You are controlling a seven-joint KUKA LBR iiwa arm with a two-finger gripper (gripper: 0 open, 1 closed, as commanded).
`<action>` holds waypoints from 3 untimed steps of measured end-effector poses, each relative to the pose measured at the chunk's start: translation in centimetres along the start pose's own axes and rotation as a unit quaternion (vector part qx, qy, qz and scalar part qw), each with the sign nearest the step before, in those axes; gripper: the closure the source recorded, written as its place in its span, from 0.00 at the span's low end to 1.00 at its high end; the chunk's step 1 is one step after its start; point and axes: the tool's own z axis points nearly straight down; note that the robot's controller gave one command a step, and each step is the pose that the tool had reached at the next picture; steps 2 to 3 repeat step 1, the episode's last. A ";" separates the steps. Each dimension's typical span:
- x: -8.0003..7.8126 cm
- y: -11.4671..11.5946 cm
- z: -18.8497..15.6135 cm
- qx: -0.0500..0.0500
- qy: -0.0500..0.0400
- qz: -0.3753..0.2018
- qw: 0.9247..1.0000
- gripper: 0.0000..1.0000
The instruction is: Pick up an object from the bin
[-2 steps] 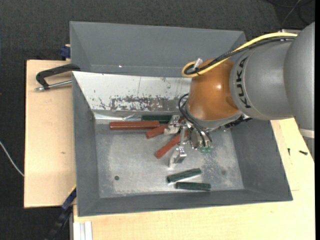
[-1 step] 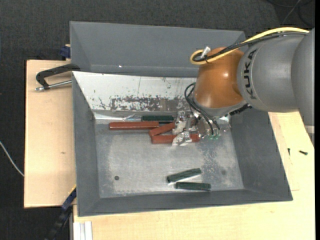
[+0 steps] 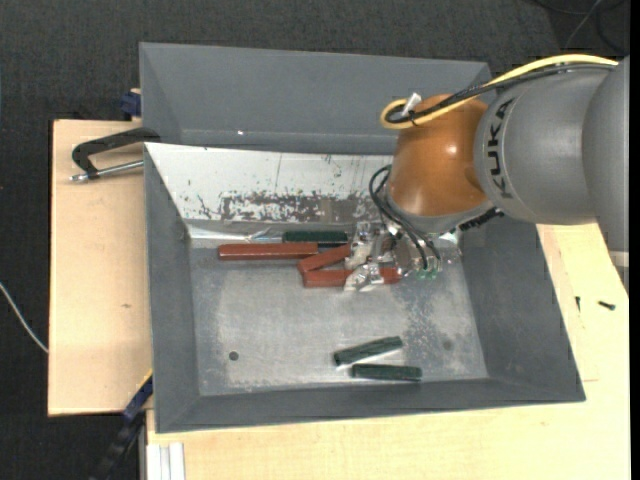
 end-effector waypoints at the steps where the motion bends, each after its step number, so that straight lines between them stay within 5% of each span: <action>1: -0.1 0.7 -17.7 0.005 -0.006 0.001 1.000 1.00; 3: -0.1 0.7 -17.7 0.005 -0.006 0.001 1.000 1.00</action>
Offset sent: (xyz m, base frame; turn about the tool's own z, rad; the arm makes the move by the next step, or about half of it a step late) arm 0.0000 0.0000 0.0000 0.0000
